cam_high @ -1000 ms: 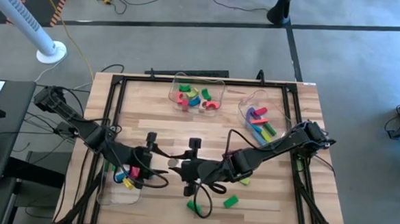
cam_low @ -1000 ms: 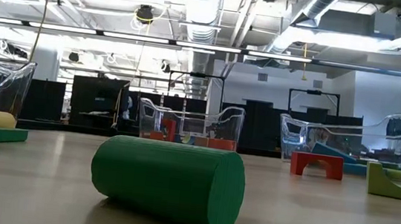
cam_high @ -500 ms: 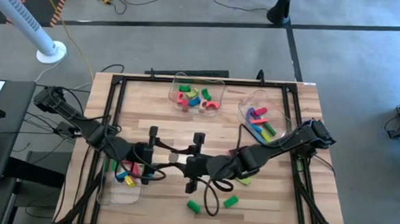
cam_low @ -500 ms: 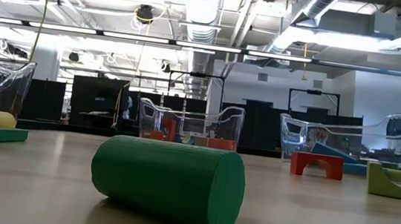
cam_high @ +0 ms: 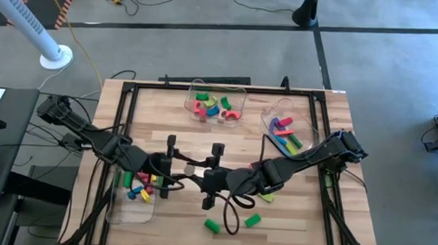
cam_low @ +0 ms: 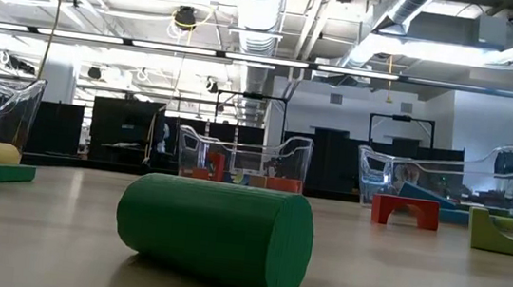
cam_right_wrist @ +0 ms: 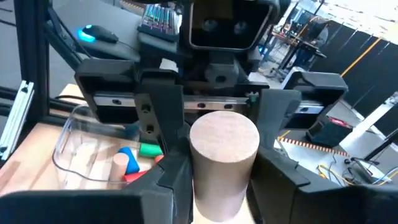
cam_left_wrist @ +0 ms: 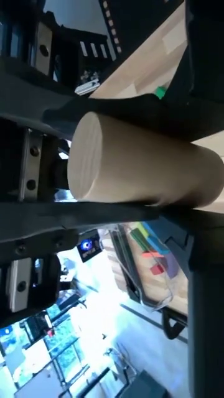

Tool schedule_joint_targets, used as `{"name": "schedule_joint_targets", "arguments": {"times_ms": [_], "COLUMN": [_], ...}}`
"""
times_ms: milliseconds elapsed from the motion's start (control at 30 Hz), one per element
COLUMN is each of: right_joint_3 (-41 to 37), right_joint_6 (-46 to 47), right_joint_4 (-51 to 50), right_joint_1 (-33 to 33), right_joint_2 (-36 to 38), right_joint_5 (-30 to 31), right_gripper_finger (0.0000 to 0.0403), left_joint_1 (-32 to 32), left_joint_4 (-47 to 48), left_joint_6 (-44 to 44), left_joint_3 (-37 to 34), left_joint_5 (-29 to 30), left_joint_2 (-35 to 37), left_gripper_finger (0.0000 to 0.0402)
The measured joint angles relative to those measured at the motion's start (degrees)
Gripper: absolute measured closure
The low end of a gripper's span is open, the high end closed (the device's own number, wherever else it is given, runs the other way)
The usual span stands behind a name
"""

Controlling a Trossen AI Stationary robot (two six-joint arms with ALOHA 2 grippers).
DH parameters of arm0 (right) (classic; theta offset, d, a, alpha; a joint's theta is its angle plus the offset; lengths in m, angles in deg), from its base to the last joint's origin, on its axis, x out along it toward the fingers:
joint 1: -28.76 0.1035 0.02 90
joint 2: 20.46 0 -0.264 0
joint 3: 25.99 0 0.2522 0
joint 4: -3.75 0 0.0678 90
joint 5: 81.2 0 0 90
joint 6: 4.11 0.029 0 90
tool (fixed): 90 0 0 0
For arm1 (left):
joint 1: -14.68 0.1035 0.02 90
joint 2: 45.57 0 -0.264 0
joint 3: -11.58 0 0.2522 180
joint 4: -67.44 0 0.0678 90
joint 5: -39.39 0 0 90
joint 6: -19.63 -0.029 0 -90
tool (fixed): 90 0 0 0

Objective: Sort blocks by size
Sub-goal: Put the brown cylindrical block into the left transparent bin

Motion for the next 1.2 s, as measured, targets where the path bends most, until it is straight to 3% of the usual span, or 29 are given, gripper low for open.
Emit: {"name": "schedule_joint_targets", "arguments": {"times_ms": [133, 367, 800, 1000, 1200], "right_joint_3": [0.0, 0.1, 0.0, 0.0, 0.0], "right_joint_6": [0.2, 0.2, 3.3, 7.8, 15.0], "right_joint_4": [-0.1, -2.9, -11.8, -17.8, -28.6], "right_joint_1": [-0.1, -0.1, -0.1, 0.0, 0.8], "right_joint_2": [0.0, 0.0, 0.0, 0.0, 0.0], "right_joint_5": [0.2, 2.6, 5.7, 5.7, 5.2], "right_gripper_finger": [0.0243, 0.0235, 0.0177, 0.0164, 0.0164], "left_joint_1": [0.0, 0.0, -0.9, -2.6, -4.8], "left_joint_4": [-0.7, 0.2, 8.2, 17.3, 35.0], "left_joint_6": [-1.8, -1.7, 2.4, 7.2, 20.1], "left_joint_3": [-0.1, -0.1, 0.1, 0.1, 0.1], "left_joint_5": [0.0, 0.0, 1.1, 1.8, 0.6], "left_joint_2": [0.0, 0.0, 0.6, 2.4, 6.0], "left_gripper_finger": [0.0274, 0.0275, 0.0275, 0.0275, 0.0274]}}
